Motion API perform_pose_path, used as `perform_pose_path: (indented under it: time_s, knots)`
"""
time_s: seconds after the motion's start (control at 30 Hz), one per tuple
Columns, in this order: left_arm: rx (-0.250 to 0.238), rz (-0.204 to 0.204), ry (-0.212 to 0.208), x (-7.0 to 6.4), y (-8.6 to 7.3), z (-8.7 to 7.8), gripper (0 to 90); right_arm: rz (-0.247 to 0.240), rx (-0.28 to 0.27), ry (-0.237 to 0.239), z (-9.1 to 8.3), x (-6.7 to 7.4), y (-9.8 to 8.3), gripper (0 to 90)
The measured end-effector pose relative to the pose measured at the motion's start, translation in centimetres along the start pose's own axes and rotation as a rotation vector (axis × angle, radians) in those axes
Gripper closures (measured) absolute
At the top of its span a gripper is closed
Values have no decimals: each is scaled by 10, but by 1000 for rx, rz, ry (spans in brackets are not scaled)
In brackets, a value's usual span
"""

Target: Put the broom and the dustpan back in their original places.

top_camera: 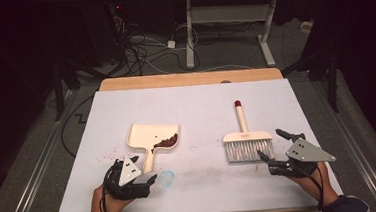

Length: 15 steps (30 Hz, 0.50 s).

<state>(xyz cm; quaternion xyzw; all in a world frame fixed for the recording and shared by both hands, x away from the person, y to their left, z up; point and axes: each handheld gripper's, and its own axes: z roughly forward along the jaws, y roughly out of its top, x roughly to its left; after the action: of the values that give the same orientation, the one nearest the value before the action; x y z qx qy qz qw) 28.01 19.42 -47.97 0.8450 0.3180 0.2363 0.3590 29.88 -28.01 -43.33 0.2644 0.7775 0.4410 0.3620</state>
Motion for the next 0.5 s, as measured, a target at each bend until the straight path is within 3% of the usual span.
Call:
perform_pose_path:
  time_s: [0.13,0.37,0.5]
  knots:
    - [2,-1,2,0,-1,1,175,-1,17,0,-2,1,-9,163]
    - [-2,-3,-5,0,-1,2,175,49,56,32,-2,3,-27,163]
    - [-9,-8,-8,1,-2,0,175,39,82,47,-4,8,-34,163]
